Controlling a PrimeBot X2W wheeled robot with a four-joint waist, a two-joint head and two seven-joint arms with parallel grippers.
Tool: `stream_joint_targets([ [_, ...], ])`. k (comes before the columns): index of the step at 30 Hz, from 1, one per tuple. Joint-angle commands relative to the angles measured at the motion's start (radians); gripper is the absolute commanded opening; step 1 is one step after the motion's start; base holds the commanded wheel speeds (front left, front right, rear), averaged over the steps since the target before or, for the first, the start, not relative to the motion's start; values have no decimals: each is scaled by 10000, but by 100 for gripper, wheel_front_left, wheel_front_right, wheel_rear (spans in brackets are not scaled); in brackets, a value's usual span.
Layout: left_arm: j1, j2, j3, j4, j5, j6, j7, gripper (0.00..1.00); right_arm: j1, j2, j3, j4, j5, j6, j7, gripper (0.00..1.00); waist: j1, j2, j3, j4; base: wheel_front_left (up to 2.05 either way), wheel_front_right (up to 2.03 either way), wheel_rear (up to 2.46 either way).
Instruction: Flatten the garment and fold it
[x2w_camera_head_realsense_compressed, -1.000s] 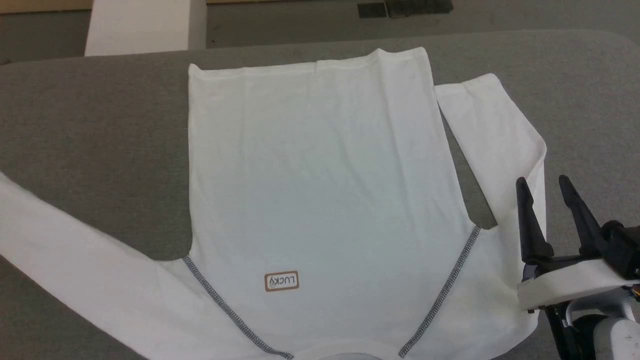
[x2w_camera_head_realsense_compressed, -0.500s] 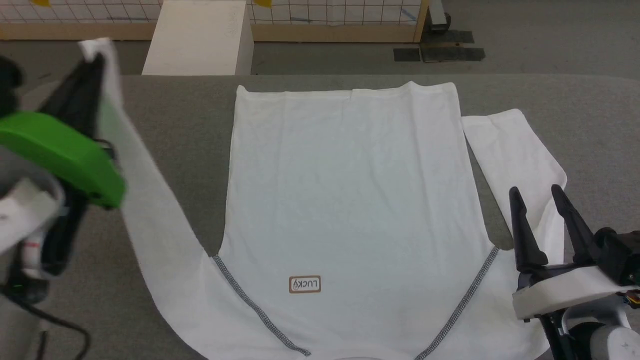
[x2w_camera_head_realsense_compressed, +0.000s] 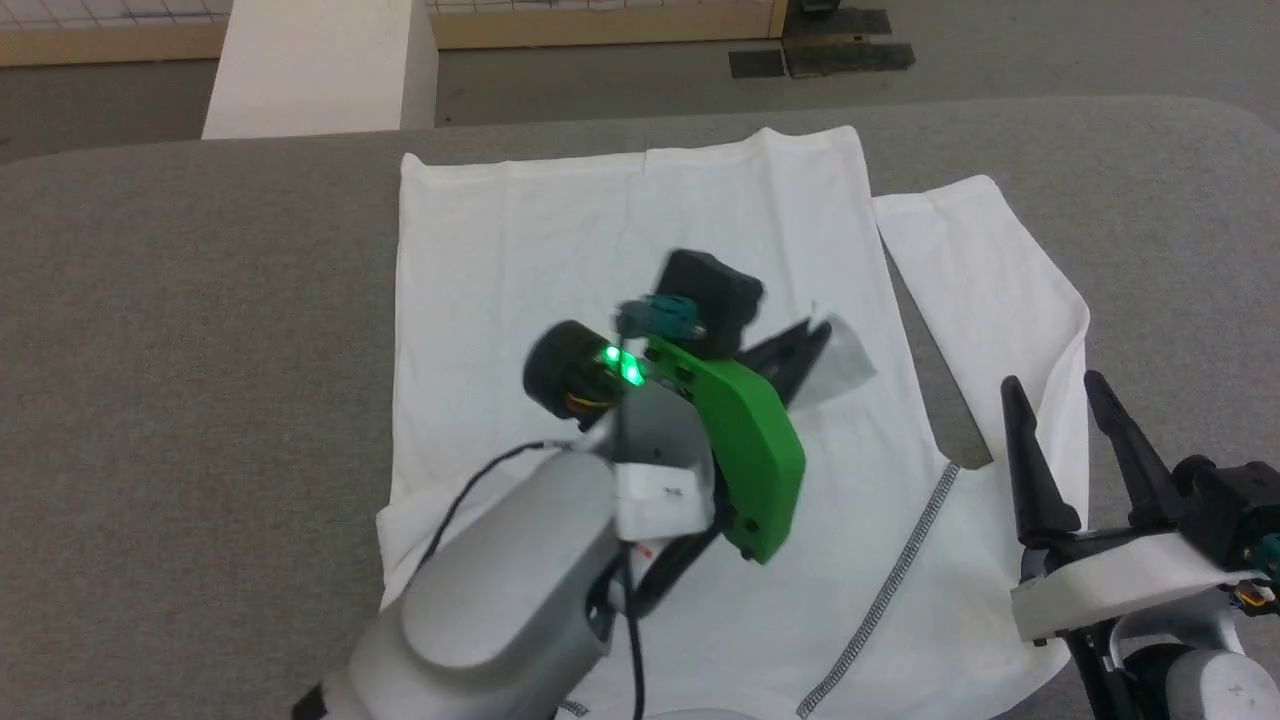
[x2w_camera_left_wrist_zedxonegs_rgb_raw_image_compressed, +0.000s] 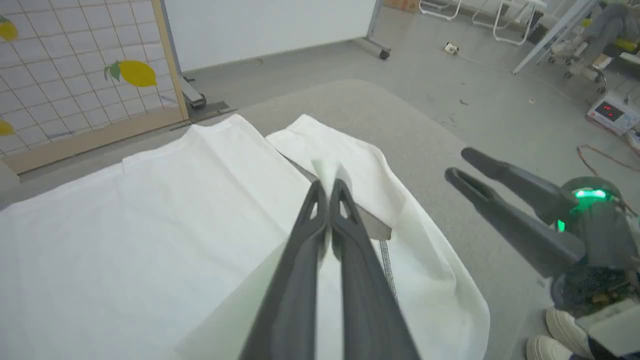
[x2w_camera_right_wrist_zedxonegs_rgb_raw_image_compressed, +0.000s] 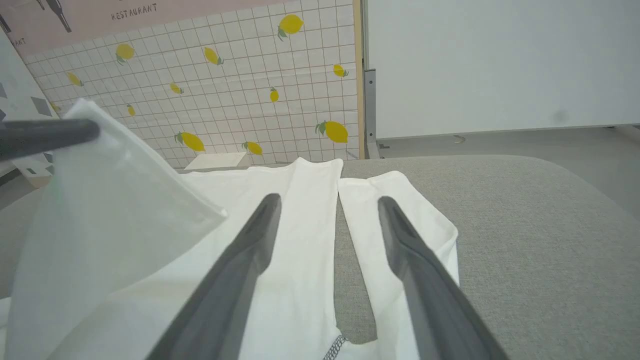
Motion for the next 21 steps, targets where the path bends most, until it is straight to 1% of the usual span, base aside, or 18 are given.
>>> stream_joint_targets([
  [1,-220,-161,-281,485,144,-179,-95,0,-180,14,52,45,75,-15,-74,100,1,-1,303,-289,0,0,0],
  [3,-244,-468,-790,1338,287,-432,-132,0,-272,14,93,98,122,-15,-125,100,1,-1,454,-410,0,0,0],
  [6,-309,-735,-1583,2555,591,-863,-165,0,-415,14,141,202,198,-15,-209,100,1,-1,674,-555,0,0,0],
  [10,-261,-957,-2445,3735,759,-1470,-207,0,-560,14,201,356,276,-15,-316,100,1,-1,863,-667,0,0,0],
  [12,-176,-1039,-2731,4155,667,-1741,-233,0,-609,14,215,431,303,-15,-349,100,1,-1,905,-693,0,0,0],
  [13,-126,-1068,-2786,4300,568,-1808,-243,0,-625,14,215,457,312,-15,-360,100,1,-1,919,-696,0,0,0],
  [14,-96,-1098,-2832,4450,456,-1866,-263,42,-643,14,209,487,319,-15,-369,100,1,-1,934,-693,0,0,0],
  [15,-103,-1115,-2859,4535,394,-1899,-298,89,-654,14,199,510,323,-15,-370,100,1,-1,940,-682,0,0,0],
  [16,-118,-1132,-2824,4591,283,-1914,-379,100,-661,14,177,537,324,-15,-365,100,1,-1,936,-652,0,0,0],
  [19,-216,-1158,-2437,4461,-68,-1814,-845,100,-658,14,133,590,280,-15,-312,100,1,-1,882,-533,0,0,0],
  [21,-299,-1163,-2021,4181,-281,-1711,-1339,100,-687,14,89,609,206,-15,-256,100,1,-1,813,-424,0,0,0],
])
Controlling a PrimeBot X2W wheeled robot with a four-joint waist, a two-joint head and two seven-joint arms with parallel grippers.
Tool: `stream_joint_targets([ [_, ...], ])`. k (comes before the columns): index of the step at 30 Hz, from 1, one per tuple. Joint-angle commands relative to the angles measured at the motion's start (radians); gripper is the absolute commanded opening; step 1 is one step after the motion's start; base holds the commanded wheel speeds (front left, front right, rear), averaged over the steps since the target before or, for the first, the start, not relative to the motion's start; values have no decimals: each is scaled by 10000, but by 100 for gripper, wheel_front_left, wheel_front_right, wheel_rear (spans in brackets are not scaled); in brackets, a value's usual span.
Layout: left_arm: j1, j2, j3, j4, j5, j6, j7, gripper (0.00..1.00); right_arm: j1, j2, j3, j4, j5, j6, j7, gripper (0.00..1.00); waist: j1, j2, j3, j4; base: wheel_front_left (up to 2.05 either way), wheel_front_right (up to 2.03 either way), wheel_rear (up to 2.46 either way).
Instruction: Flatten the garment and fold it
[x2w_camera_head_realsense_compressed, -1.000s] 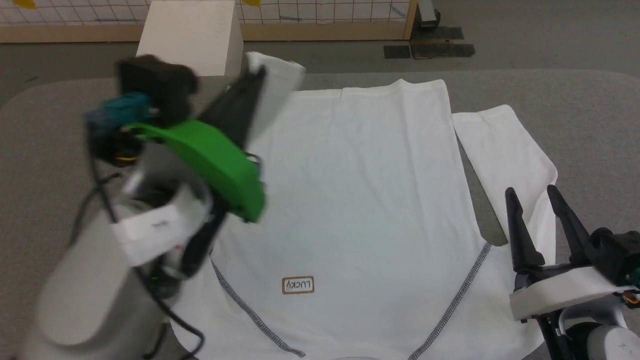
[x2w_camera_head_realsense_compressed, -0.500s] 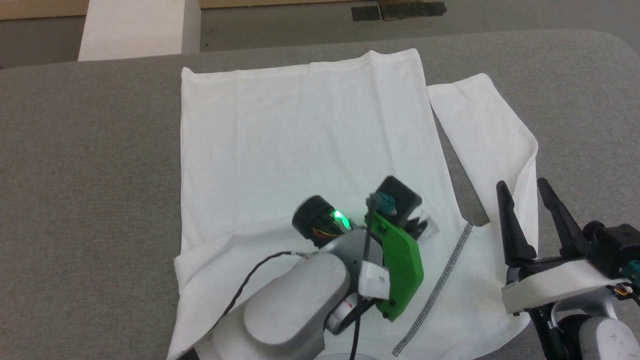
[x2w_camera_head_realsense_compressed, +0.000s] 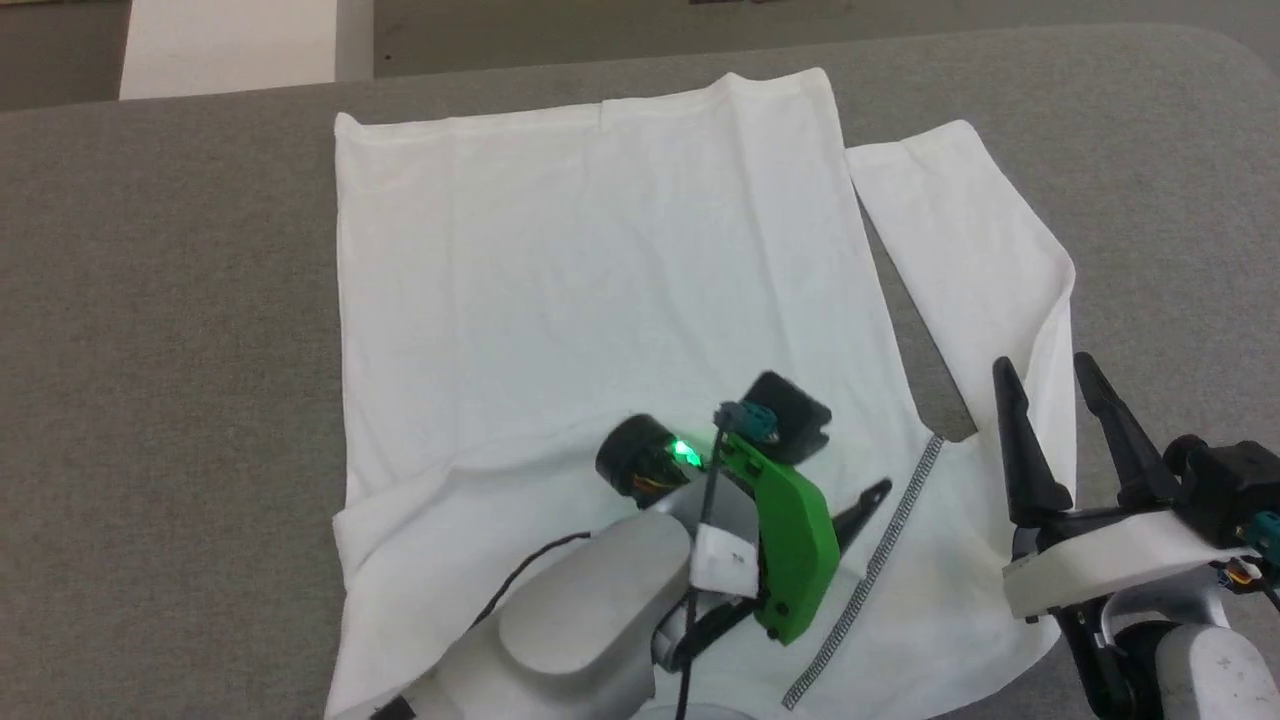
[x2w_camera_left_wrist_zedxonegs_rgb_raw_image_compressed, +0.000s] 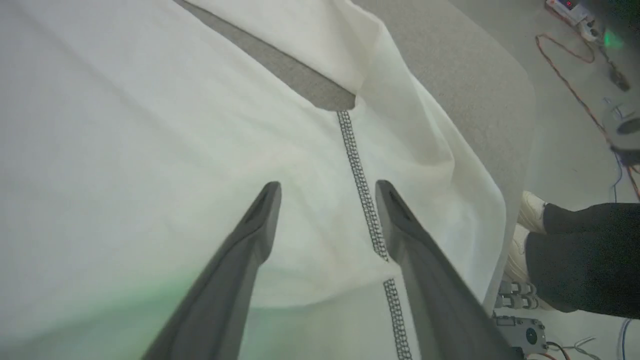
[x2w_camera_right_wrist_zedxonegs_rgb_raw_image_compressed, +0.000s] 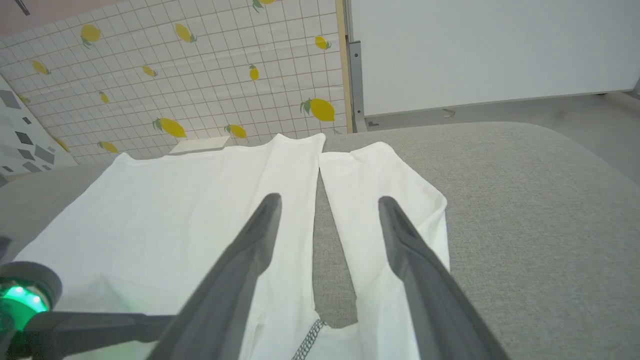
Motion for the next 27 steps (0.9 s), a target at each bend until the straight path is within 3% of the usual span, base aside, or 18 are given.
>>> stream_joint_targets([
  [1,-194,-32,347,-222,-214,124,-396,100,-218,14,-60,11,-97,-15,31,100,0,0,-113,181,0,0,0],
  [4,-221,280,1117,-694,-396,392,-1156,100,-318,11,-189,-25,-306,-15,154,100,0,0,-206,415,0,0,0],
  [11,196,1800,3300,-1589,-154,1699,-3738,100,-1194,-248,-557,121,-591,-15,759,100,0,0,-157,854,0,0,0],
  [18,1145,3188,4907,-1923,303,2245,-4986,100,-2836,-747,-1026,1109,-660,-15,1804,100,0,0,343,1270,0,0,0],
  [22,1772,3288,6130,-2609,734,2319,-5037,100,-3919,-1063,-1380,1995,-559,-15,2366,100,0,0,753,1509,0,0,0],
  [27,2792,2842,7520,-3508,1466,1994,-5041,100,-5390,-1547,-2045,3670,-678,-15,3398,100,0,0,1333,1872,0,0,0],
])
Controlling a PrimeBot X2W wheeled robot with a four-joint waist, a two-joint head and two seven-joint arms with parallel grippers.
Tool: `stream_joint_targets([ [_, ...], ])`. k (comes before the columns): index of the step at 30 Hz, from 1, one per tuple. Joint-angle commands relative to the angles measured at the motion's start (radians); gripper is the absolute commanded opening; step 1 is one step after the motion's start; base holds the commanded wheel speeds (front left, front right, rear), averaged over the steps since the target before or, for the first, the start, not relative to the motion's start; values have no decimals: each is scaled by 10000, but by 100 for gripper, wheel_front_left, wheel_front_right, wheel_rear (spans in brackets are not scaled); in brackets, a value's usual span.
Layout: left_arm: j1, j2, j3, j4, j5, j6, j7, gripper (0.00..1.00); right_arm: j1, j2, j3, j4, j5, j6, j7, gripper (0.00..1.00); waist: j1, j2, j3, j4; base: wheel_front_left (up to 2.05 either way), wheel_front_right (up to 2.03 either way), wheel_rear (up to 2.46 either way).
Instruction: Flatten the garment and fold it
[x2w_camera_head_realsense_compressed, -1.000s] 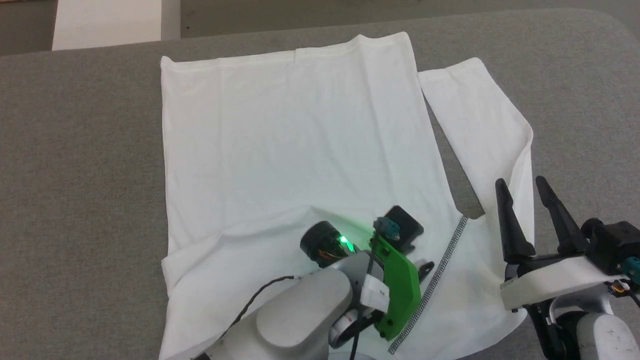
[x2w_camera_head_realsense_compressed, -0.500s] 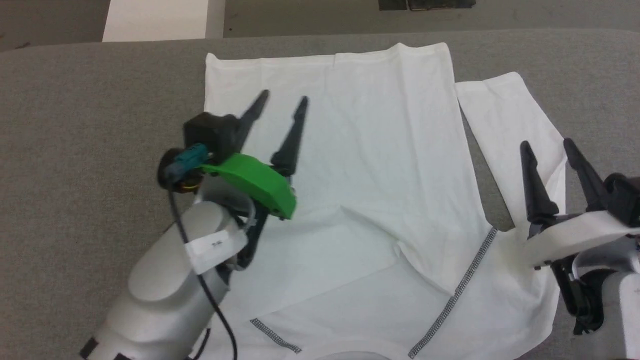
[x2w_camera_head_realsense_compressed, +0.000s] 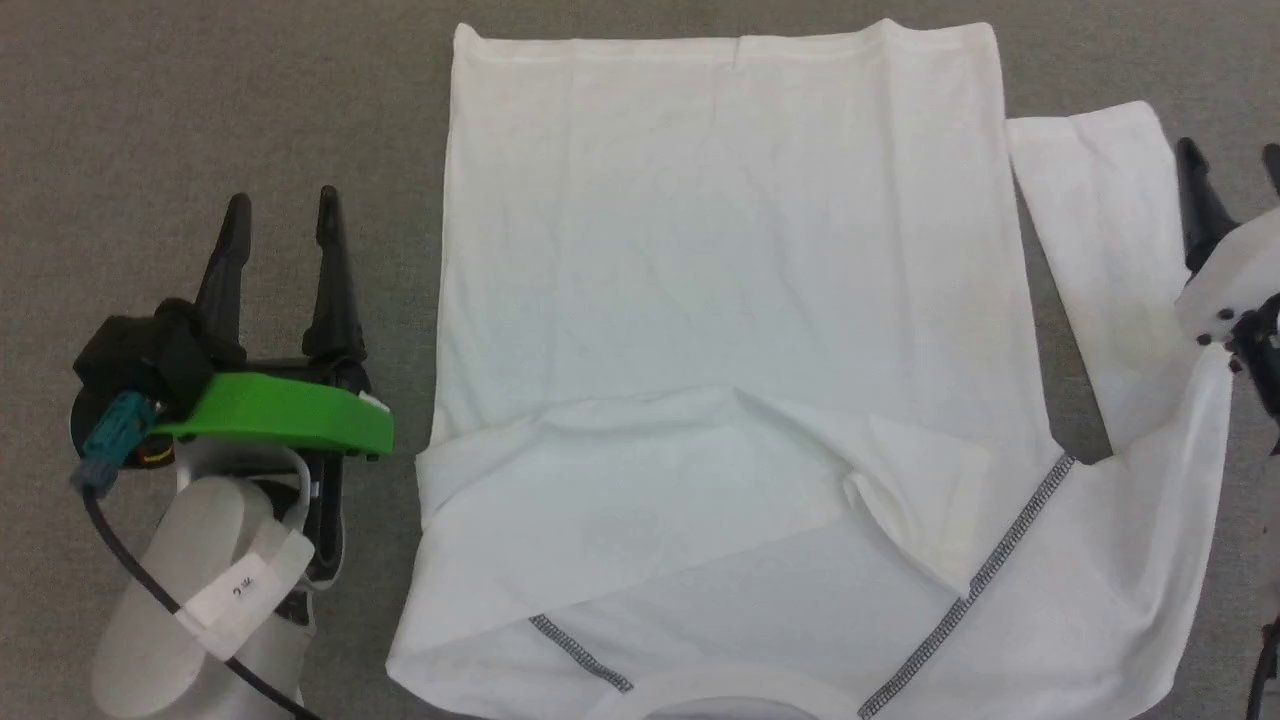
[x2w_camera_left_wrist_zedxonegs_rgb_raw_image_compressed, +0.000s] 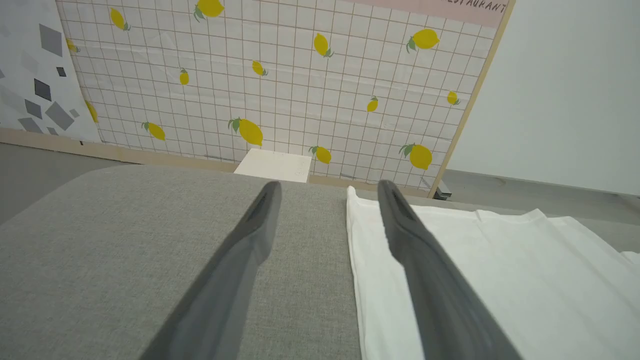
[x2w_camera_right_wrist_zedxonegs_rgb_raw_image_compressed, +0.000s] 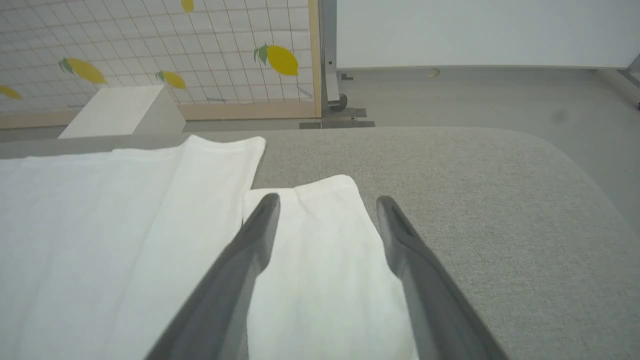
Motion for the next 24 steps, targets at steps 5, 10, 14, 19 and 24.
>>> stream_joint_targets([
  [5,834,-802,971,-547,653,-549,-45,100,-1252,-588,-727,1329,-361,-15,810,100,-1,-1,1003,814,0,0,0],
  [10,1201,-1506,1806,-847,1129,-1008,-46,100,-2147,-1006,-1196,1951,-781,-15,1306,100,-1,-1,1603,1130,0,0,0],
  [14,1240,-1884,2254,-855,1511,-1410,-46,100,-2614,-1057,-1433,2317,-1059,-15,2084,100,-1,-1,1923,1277,0,0,0],
  [19,1135,-2285,2688,-813,1891,-1853,-46,100,-2876,-1138,-1421,2534,-1216,-15,2989,80,-1,-1,2136,1394,0,0,0],
  [24,1118,-2510,2967,-635,2209,-2122,-47,100,-2750,-1281,-1453,2362,-1290,-15,3605,0,-1,-1,2023,1364,0,0,0],
])
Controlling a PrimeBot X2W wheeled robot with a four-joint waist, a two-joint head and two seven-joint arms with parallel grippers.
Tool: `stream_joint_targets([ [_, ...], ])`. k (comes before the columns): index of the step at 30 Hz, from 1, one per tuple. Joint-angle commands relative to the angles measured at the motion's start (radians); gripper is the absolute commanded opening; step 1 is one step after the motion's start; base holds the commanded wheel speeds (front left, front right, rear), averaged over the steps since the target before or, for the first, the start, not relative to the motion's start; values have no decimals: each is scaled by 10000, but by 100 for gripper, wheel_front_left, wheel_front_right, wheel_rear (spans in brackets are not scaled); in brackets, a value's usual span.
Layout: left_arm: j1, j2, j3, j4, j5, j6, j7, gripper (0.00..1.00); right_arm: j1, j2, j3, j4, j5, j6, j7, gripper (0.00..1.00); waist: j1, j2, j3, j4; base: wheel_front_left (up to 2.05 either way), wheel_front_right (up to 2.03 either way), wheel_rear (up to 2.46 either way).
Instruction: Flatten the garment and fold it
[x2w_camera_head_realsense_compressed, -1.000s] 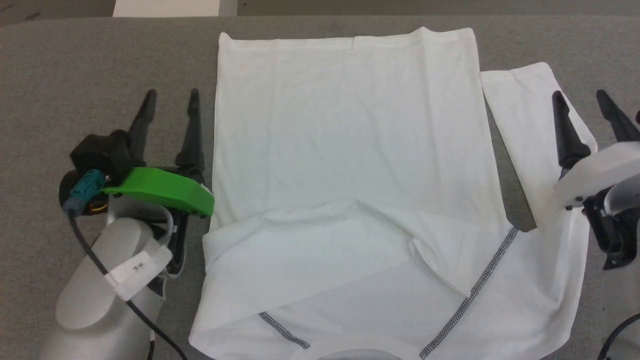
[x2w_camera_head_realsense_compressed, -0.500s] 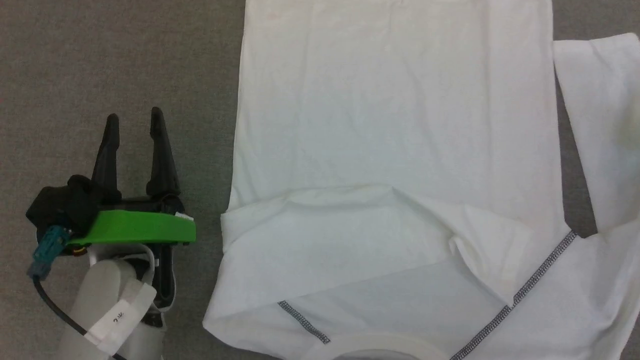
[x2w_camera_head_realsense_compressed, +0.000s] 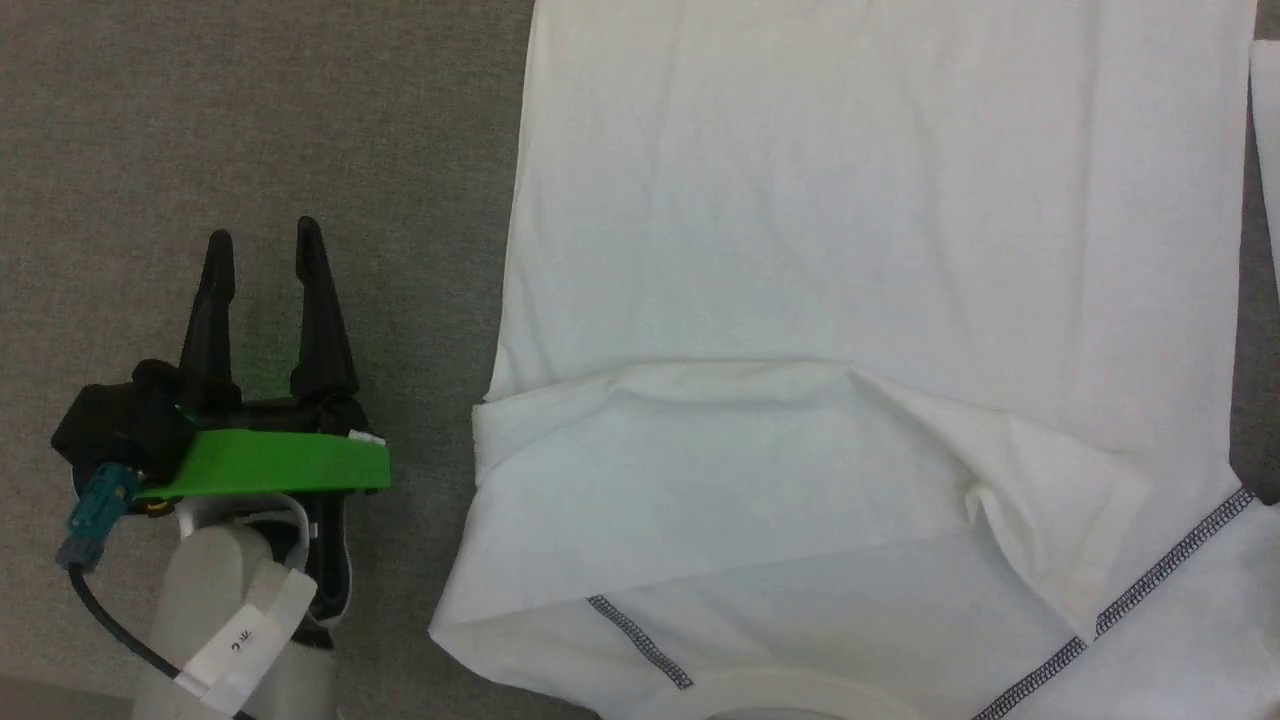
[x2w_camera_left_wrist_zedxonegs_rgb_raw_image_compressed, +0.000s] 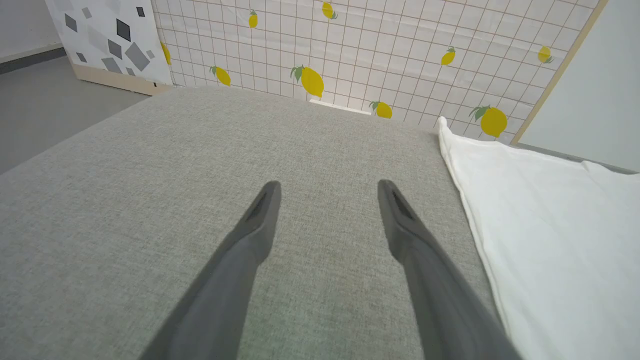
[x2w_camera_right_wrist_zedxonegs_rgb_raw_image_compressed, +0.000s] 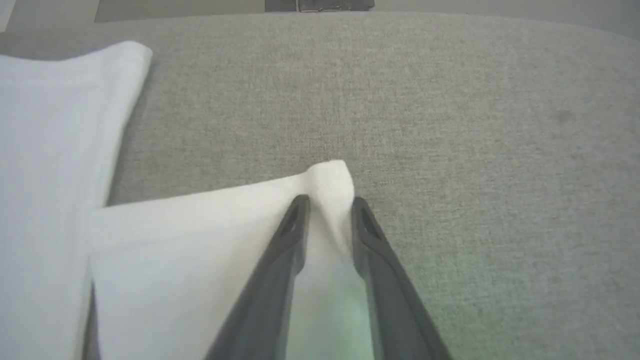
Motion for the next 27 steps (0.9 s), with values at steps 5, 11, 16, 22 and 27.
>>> stream_joint_targets([
  [5,103,-187,238,259,339,-239,-47,100,788,-100,-216,-702,-134,-15,-607,0,-1,0,-543,-234,0,0,0],
  [11,402,-260,342,707,553,-379,-47,100,1880,-219,-768,-1981,-137,-15,-1467,0,-1,0,-1553,-557,0,0,0],
  [16,714,-308,392,1017,603,-431,-47,100,3030,-116,-1425,-3488,-30,-15,-1484,0,-1,0,-2418,-776,0,0,0],
  [22,1185,-340,438,1239,682,-465,-47,100,4396,590,-1552,-5855,551,-15,-1128,0,-1,0,-3276,-957,0,0,0],
  [27,1456,-360,429,1370,740,-472,-47,100,5445,1203,-724,-8096,982,-15,-493,0,-1,0,-3774,-951,0,0,0],
])
